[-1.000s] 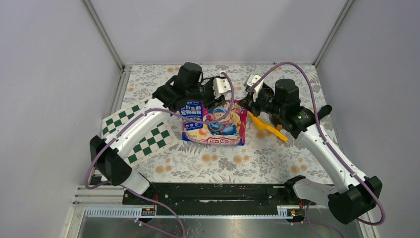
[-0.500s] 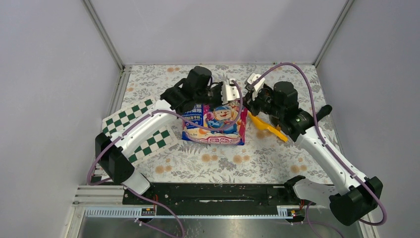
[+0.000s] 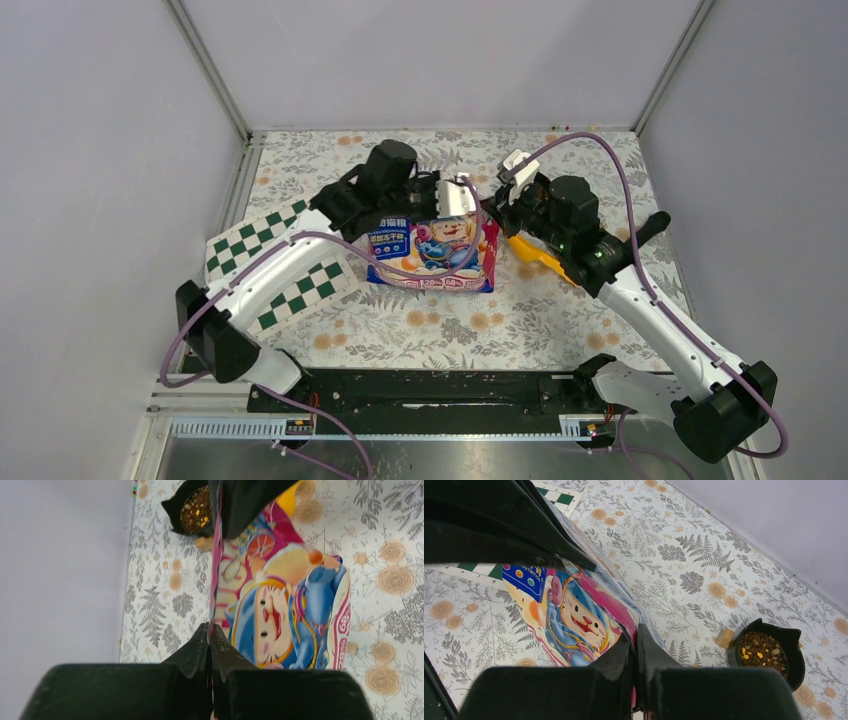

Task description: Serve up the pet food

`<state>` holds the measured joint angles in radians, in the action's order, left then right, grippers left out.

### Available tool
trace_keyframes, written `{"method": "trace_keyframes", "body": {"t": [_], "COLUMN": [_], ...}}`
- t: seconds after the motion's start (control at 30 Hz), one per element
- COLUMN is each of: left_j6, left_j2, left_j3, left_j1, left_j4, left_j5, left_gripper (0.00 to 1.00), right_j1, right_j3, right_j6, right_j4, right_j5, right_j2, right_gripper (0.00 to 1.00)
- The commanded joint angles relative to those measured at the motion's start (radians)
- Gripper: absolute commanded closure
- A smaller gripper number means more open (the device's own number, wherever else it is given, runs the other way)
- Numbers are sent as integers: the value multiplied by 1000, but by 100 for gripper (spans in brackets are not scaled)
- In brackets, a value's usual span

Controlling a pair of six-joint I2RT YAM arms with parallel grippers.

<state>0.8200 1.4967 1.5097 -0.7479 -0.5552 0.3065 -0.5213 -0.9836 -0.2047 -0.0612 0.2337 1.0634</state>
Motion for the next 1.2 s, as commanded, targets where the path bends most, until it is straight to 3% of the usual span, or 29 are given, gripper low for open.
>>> {"method": "trace_keyframes", "body": {"t": [0.0, 0.33, 0.7, 1.17], "left_j6": [28, 7, 7, 20], "left_j2": [-182, -307, -381, -432], "left_j3": [-51, -180, -204, -189], "left_j1": [229, 420, 612, 680], "left_j4": [-197, -198, -175, -129], "left_j5": [-272, -253, -199, -222], "left_gripper": [100, 100, 100, 100], "right_j1": [69, 69, 70, 71], "right_j3": [-36, -29, -46, -48], "right_j6": [-11, 3, -18, -27], "right_j4": [30, 26, -16, -17], "right_j5": [-350, -376, -321, -81], "right_j2": [-104, -111, -105, -108], "right_gripper": [100, 100, 100, 100]}}
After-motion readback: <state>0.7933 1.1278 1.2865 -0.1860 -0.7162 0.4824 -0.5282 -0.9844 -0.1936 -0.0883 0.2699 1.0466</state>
